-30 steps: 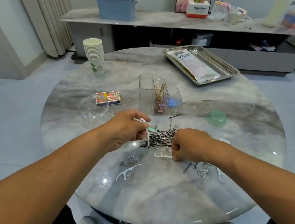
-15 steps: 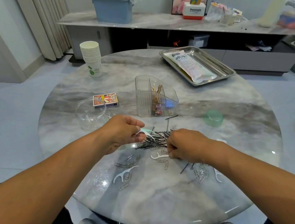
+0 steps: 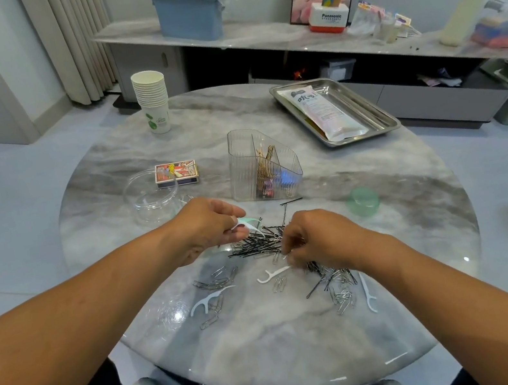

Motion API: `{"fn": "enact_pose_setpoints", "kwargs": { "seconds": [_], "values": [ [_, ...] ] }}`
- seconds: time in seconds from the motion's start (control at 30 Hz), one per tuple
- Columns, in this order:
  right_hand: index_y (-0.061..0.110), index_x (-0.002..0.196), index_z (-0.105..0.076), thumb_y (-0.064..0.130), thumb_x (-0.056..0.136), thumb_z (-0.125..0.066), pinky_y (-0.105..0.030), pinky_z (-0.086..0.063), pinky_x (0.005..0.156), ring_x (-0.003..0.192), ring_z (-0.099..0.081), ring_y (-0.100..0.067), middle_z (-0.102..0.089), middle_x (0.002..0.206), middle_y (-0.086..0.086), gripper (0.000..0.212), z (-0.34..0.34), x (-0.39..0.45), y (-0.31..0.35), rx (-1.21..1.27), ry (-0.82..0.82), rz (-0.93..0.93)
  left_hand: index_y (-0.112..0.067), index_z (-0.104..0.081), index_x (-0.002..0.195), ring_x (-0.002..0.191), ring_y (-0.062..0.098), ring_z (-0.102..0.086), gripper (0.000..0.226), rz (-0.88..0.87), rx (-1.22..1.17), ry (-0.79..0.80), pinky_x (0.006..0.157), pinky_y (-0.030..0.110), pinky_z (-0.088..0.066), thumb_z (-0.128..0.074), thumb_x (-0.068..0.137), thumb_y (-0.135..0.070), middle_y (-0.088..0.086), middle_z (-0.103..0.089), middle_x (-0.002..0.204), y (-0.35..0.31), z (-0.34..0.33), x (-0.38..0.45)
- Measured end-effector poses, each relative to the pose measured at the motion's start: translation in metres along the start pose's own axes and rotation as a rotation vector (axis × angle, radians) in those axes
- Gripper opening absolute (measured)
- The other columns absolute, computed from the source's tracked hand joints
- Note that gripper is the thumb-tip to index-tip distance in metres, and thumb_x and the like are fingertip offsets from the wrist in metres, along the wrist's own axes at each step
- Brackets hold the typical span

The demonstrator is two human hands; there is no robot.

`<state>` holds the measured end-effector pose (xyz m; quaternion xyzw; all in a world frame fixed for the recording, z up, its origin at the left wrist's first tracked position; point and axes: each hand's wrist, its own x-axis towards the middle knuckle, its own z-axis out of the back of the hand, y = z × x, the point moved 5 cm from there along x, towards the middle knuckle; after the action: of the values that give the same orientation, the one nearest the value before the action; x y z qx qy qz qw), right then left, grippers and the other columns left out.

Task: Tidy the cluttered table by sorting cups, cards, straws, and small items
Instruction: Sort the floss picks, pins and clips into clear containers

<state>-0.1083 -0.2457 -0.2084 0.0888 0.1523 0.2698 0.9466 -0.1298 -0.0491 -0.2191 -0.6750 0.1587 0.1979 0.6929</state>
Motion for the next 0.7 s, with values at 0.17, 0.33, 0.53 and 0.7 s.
{"fn": "enact_pose_setpoints", "kwargs": {
  "seconds": [0.17,0.33,0.53,0.7],
  "values": [
    [0.027,0.088,-0.076,0.029,0.082,-0.08,-0.023,-0.038,0.059,0.071,-0.056,0.0,-0.066,0.076,0.016,0.007,-0.02,0.003,0.007,0.025,0.1,0.006,0.005,-0.065,0.109,0.087,0.023,-0.076,0.018,-0.003,-0.054,0.036,0.075,0.026,-0.062,-0.058,0.094,0.011,0.026,-0.071,0.102,-0.001,-0.002,-0.002],
    [0.023,0.083,-0.067,0.022,0.088,-0.072,-0.03,-0.045,0.069,0.086,-0.058,-0.015,-0.065,0.088,0.009,0.007,-0.024,0.008,0.01,-0.058,0.128,0.077,0.003,-0.065,0.108,0.089,0.025,-0.075,0.023,0.021,-0.107,0.048,0.073,0.026,-0.062,-0.058,0.091,0.016,0.028,-0.071,0.105,-0.003,0.0,-0.006],
    [0.023,0.093,-0.059,0.024,0.1,-0.063,-0.031,-0.049,0.071,0.079,-0.063,-0.012,-0.069,0.083,0.008,0.008,0.02,0.001,-0.001,0.421,-0.033,0.038,0.008,-0.065,0.111,0.092,0.028,-0.074,0.017,0.079,-0.203,0.044,0.067,0.026,-0.062,-0.057,0.095,0.009,0.031,-0.064,0.118,-0.003,-0.001,-0.004],
    [0.02,0.094,-0.064,0.02,0.097,-0.067,-0.013,-0.041,0.069,0.076,-0.052,-0.004,-0.059,0.084,0.016,0.004,0.033,-0.005,0.016,0.289,-0.497,0.222,0.01,-0.062,0.114,0.103,0.032,-0.071,0.041,0.139,-0.381,0.146,0.071,0.029,-0.063,-0.059,0.1,-0.028,0.027,-0.053,0.131,-0.003,-0.012,-0.003]
  ]
}}
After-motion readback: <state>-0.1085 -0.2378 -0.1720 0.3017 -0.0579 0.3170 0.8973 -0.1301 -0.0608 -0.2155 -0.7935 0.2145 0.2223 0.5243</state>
